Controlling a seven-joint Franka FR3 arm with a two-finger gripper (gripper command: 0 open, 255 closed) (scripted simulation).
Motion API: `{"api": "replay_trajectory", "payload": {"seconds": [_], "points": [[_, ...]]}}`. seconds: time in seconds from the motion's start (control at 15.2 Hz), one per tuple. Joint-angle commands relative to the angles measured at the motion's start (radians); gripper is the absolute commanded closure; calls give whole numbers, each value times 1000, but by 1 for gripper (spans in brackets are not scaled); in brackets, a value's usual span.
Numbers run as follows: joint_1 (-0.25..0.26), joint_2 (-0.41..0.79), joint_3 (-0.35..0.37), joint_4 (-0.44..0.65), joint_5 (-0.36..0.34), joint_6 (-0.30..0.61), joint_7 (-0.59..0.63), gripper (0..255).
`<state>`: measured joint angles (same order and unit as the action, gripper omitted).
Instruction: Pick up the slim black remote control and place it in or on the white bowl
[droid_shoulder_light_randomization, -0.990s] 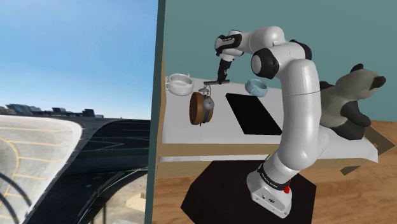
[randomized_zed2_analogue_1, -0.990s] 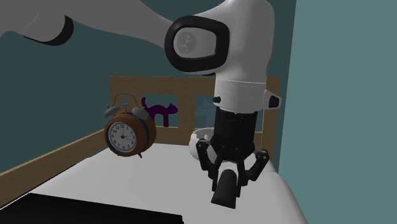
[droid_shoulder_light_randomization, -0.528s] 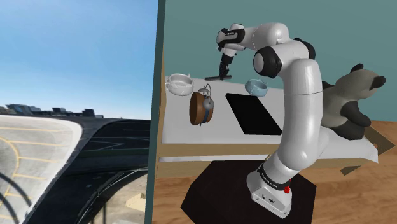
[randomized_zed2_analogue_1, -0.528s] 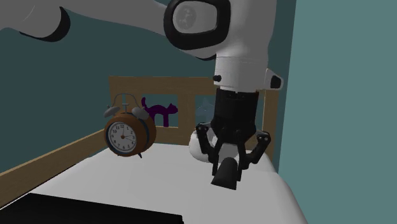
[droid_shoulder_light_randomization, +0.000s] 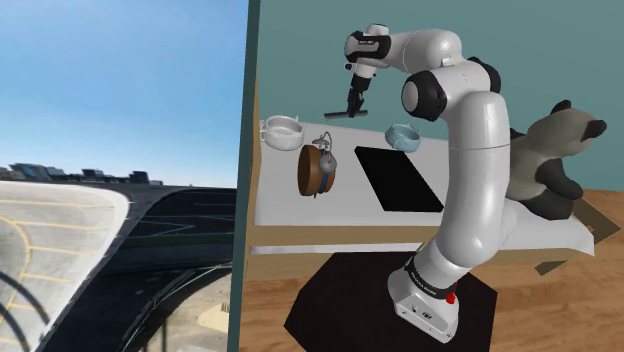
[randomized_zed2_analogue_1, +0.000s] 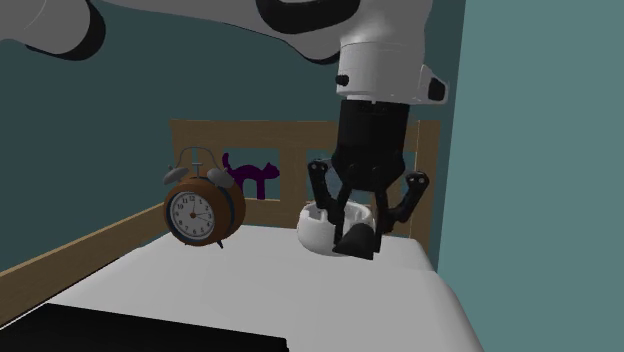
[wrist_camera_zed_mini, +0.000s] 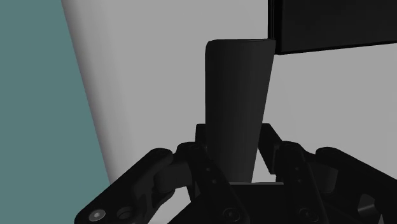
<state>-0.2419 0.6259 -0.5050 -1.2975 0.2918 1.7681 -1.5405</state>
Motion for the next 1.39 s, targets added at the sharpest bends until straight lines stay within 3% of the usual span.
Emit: {"api": "replay_trajectory", "payload": {"seconds": [0.0,0.33,0.86,1.32], "points": [[-4,-3,-2,24,-2,-26,2,255],[-13,-8,-4,82,-7,-87,8,255],[121,-26,26,54,-16,-68,161,255],[211,15,60,121,-9,-85,295,255]]}}
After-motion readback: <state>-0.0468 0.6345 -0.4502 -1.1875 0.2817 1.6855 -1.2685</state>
